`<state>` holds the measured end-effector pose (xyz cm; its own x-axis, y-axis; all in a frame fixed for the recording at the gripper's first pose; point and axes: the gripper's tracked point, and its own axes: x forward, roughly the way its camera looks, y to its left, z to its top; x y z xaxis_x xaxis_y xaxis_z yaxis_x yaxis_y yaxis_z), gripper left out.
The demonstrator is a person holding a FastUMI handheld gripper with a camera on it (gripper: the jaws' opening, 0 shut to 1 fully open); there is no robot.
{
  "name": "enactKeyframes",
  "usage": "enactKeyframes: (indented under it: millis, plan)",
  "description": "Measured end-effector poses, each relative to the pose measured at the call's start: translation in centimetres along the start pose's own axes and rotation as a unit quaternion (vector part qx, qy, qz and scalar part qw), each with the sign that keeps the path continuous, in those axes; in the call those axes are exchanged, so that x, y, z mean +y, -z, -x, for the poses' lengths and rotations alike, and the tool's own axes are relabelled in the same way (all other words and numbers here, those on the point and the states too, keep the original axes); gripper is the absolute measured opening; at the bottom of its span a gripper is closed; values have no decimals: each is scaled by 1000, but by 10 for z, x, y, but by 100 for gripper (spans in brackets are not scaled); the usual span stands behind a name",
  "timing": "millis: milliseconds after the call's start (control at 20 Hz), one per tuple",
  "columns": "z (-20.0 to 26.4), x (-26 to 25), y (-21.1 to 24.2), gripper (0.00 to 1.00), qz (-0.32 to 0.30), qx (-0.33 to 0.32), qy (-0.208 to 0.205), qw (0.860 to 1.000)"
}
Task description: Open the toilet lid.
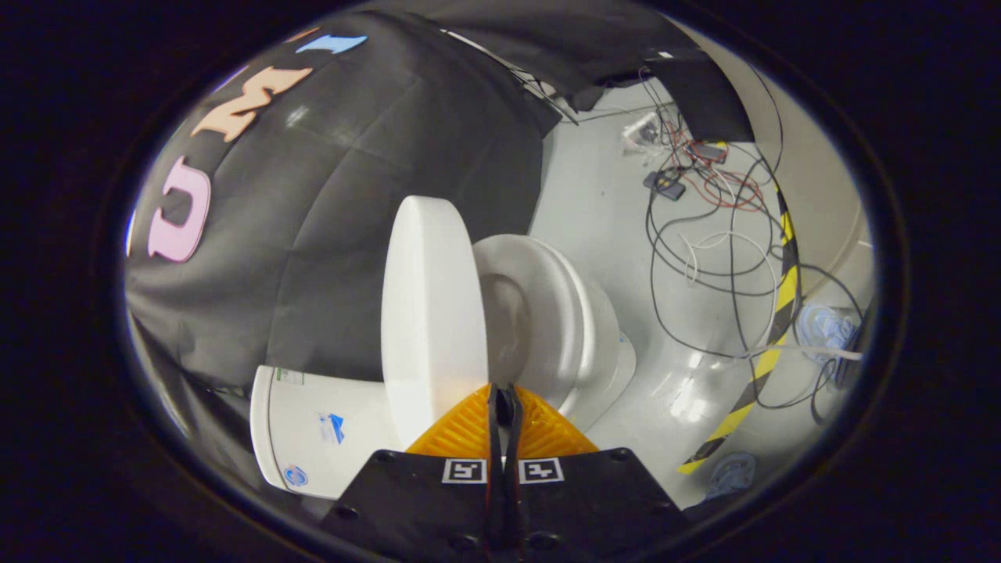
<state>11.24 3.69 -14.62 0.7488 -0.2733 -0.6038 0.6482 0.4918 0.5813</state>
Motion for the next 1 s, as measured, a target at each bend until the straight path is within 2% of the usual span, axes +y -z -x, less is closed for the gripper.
enactKeyframes:
  millis: [400, 550, 1000]
  plan:
    - [28, 35, -6, 1, 67, -38, -39, 996]
    - [34, 41, -6, 1, 102, -50, -27, 993]
    - [46, 58, -6, 1, 124, -64, -35, 990]
